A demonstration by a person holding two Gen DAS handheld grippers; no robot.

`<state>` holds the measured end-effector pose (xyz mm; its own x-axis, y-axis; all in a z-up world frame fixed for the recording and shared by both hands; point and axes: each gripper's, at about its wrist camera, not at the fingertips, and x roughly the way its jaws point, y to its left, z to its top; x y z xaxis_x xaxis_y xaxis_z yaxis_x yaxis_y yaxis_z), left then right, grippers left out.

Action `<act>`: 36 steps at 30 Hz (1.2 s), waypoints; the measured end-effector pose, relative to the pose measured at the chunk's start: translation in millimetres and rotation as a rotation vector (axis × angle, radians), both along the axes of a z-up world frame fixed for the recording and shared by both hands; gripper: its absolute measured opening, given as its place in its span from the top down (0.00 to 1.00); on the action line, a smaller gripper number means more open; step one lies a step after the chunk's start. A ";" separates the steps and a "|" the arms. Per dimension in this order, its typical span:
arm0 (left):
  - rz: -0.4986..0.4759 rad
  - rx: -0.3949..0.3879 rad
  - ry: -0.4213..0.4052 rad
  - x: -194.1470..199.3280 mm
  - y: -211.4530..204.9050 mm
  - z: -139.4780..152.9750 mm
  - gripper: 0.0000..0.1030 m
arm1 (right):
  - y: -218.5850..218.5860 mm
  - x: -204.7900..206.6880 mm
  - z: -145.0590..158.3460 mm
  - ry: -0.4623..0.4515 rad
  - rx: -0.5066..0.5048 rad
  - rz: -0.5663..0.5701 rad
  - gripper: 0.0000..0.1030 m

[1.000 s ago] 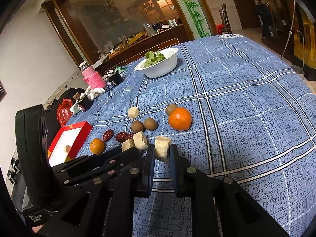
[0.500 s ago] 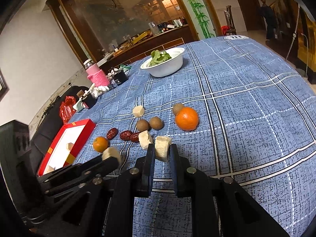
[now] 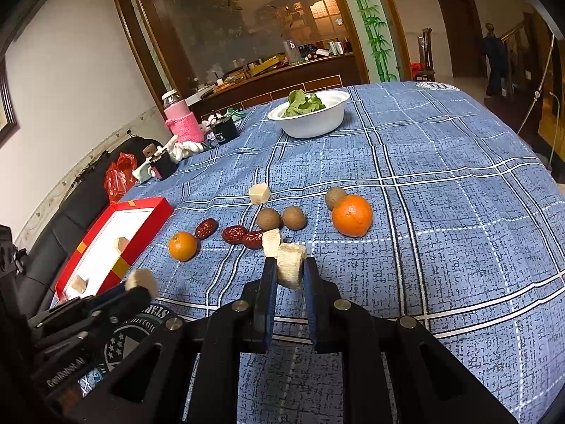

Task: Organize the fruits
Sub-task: 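Lift both held cubes and carry them over the white box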

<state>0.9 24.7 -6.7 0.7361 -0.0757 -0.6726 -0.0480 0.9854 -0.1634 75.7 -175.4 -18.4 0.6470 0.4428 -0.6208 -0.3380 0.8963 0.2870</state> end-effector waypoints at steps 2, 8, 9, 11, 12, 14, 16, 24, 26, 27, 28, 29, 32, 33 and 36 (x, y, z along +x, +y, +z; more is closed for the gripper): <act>0.010 0.002 -0.006 -3.6 3.1 1.2 0.82 | 1.0 0.1 -0.2 0.001 -0.001 -0.004 0.85; 0.034 0.013 -0.021 -10.4 7.4 4.8 0.82 | 2.4 -2.5 0.8 -0.015 -0.010 -0.001 0.85; 0.038 0.016 -0.022 -11.2 7.2 5.4 0.82 | 2.4 -2.9 0.8 -0.017 -0.011 0.000 0.85; 0.041 0.018 -0.024 -12.8 6.7 7.0 0.82 | 2.3 -4.1 1.4 -0.024 -0.013 0.001 0.85; 0.046 0.024 -0.030 -14.5 6.4 8.8 0.82 | 2.7 -4.5 1.7 -0.027 -0.015 0.003 0.85; 0.057 0.027 -0.039 -17.4 7.4 11.9 0.82 | 3.3 -6.1 2.5 -0.034 -0.020 0.009 0.85; 0.069 0.032 -0.045 -20.4 10.1 14.9 0.82 | 4.0 -7.6 3.2 -0.041 -0.026 0.013 0.85; 0.149 0.042 -0.053 -34.7 37.9 24.1 0.82 | 8.6 -11.6 6.4 -0.067 -0.051 0.026 0.85; 0.169 0.040 -0.058 -39.2 44.7 26.4 0.82 | 9.8 -12.3 6.9 -0.072 -0.059 0.030 0.85; 0.184 0.038 -0.061 -42.5 50.0 28.3 0.82 | 10.6 -12.2 7.0 -0.074 -0.063 0.033 0.85; 0.194 0.034 -0.063 -44.4 53.7 29.2 0.82 | 11.8 -12.4 6.9 -0.075 -0.067 0.037 0.85; 0.203 0.031 -0.065 -46.0 57.0 29.7 0.82 | 13.3 -12.3 6.8 -0.075 -0.074 0.040 0.85; 0.227 0.021 -0.064 -51.4 67.4 31.3 0.82 | 17.7 -12.3 6.4 -0.076 -0.098 0.047 0.85; 0.237 0.024 -0.063 -52.7 70.6 31.5 0.82 | 18.9 -12.6 6.3 -0.077 -0.105 0.047 0.85; 0.267 0.019 -0.059 -57.1 81.2 31.3 0.82 | 23.6 -14.3 6.4 -0.069 -0.118 0.050 0.85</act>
